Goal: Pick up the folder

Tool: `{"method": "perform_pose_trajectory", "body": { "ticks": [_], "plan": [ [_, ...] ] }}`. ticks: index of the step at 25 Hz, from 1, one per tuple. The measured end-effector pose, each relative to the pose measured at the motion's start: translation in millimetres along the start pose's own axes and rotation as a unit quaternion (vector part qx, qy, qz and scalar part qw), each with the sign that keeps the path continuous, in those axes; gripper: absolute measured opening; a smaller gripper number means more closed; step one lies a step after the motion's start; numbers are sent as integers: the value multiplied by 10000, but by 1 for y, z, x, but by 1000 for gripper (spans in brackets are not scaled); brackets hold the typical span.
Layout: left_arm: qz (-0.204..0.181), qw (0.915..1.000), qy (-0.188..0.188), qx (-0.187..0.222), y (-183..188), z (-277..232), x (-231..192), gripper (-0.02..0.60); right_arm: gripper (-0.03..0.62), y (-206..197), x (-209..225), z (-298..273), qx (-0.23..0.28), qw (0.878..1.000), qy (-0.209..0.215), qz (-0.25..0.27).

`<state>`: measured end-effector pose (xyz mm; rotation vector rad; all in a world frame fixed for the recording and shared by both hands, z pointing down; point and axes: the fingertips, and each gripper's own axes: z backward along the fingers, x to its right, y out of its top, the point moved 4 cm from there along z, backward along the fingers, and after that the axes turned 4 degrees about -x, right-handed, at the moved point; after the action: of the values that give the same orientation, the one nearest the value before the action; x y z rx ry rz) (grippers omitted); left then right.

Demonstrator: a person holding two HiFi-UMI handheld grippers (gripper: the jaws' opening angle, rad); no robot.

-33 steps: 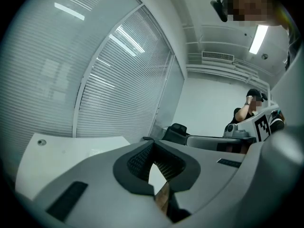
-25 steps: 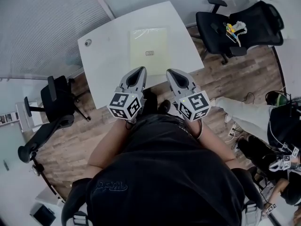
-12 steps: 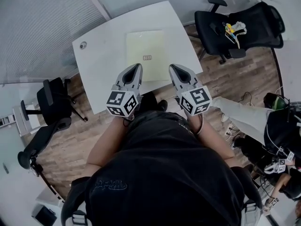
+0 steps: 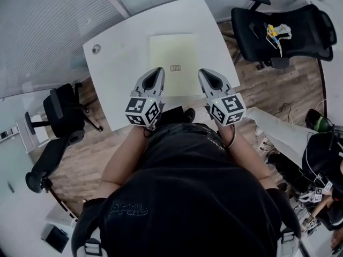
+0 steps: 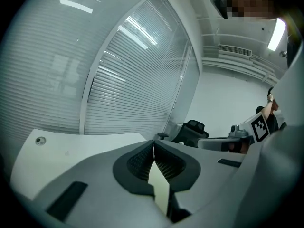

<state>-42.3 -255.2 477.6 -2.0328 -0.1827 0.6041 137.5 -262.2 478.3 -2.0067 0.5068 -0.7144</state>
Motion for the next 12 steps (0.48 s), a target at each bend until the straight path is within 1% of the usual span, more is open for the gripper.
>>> {"method": "perform_pose_trajectory", "body": {
  "ticks": [2, 5, 7, 10, 12],
  "plan": [
    [67, 9999, 43, -83, -3, -7, -12, 14, 23, -5, 5, -12, -73, 9999, 4, -78],
    [54, 9995, 73, -316, -11, -14, -27, 14, 23, -16, 10, -25, -231, 9996, 15, -189],
    [98, 9987, 108, -479, -19, -20, -38, 14, 23, -24, 15, -35, -366, 9991, 49, -202],
    [266, 9972, 147, -677, -29, -26, -51, 15, 25, -36, 20, -49, -574, 9982, 67, -176],
    [244, 9964, 172, -790, -36, -31, -57, 15, 30, -44, 25, -55, -683, 9975, 40, -170]
  ]
}}
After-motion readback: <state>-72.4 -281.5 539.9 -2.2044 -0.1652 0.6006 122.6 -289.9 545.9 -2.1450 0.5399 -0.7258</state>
